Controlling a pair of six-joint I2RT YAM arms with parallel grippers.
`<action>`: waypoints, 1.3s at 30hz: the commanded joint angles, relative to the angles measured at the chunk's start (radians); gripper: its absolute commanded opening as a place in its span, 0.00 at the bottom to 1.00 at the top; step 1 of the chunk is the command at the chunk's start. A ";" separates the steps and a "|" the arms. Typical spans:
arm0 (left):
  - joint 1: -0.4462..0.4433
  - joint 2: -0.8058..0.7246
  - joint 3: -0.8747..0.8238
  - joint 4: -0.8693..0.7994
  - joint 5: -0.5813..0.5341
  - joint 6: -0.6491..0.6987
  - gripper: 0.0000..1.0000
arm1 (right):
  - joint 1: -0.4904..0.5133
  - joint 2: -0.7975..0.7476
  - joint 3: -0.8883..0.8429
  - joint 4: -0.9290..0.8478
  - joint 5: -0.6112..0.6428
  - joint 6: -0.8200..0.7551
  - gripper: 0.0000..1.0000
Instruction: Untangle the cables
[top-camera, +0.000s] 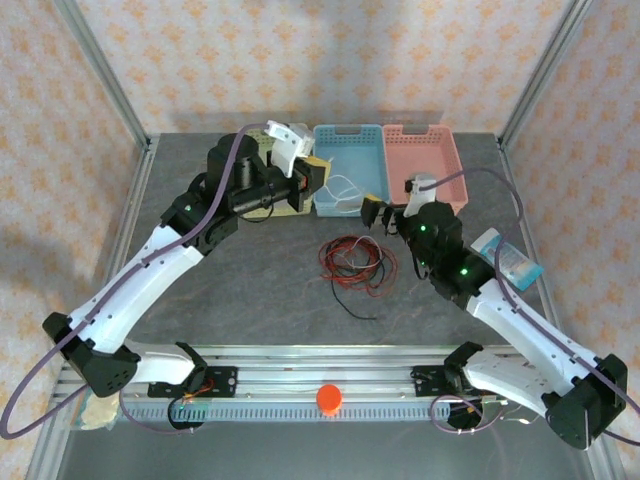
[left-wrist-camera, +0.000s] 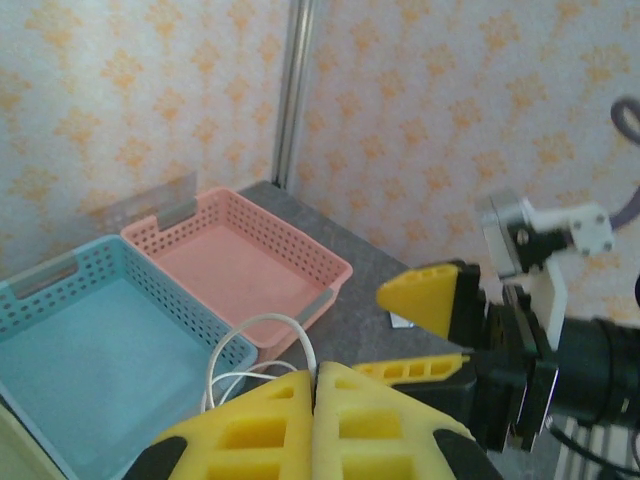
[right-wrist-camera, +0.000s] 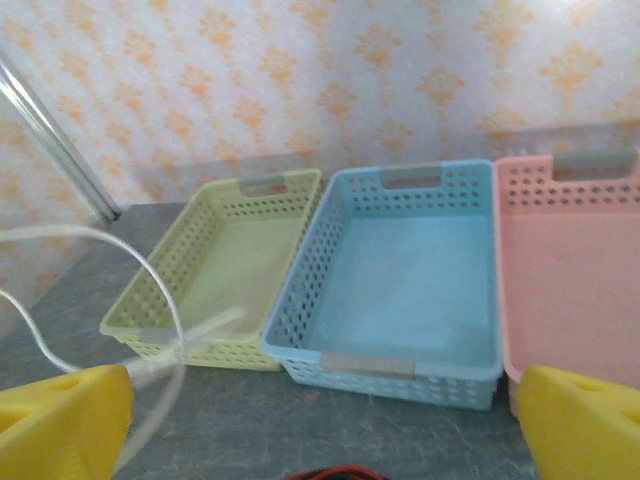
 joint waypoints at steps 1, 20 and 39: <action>0.011 0.028 0.001 0.002 0.089 0.045 0.00 | -0.068 0.023 0.047 -0.001 -0.207 -0.059 0.95; 0.010 0.069 0.027 -0.031 0.258 0.080 0.00 | -0.147 0.082 0.087 0.066 -0.664 -0.256 0.82; 0.010 0.044 0.012 -0.017 0.281 0.073 0.00 | -0.146 0.182 0.073 -0.007 -0.602 -0.304 0.25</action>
